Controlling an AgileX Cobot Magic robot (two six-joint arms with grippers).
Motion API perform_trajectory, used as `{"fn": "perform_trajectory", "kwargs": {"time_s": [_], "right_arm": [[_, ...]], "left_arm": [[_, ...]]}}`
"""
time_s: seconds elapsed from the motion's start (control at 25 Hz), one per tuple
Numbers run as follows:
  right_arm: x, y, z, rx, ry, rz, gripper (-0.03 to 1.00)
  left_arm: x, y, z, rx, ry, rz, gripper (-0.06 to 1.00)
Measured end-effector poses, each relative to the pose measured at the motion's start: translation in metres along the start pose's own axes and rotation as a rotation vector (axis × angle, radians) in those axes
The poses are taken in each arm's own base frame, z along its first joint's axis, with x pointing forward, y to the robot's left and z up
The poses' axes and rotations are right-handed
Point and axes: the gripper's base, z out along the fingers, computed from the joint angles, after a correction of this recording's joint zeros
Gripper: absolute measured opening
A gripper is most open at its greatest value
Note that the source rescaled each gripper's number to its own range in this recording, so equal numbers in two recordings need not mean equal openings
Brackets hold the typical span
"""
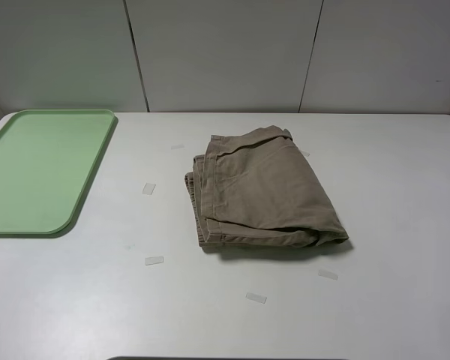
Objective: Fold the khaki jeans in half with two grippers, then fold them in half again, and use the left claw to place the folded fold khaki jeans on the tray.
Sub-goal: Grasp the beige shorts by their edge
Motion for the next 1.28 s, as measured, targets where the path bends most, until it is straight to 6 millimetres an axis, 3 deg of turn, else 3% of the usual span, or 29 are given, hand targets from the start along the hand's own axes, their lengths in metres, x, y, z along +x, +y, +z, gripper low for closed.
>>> {"fn": "perform_trajectory", "kwargs": {"time_s": [0.32, 0.88, 1.28], "right_arm": [[0.019, 0.005, -0.026, -0.038, -0.017, 0.025, 1.00], [0.049, 0.006, -0.007, -0.138, 0.146, -0.009, 1.00], [0.050, 0.001, -0.006, -0.124, 0.153, 0.021, 1.00]], "left_arm": [[0.000, 0.000, 0.000, 0.000, 0.000, 0.000, 0.78], [0.000, 0.000, 0.000, 0.000, 0.000, 0.000, 0.78], [0.000, 0.000, 0.000, 0.000, 0.000, 0.000, 0.78]]}}
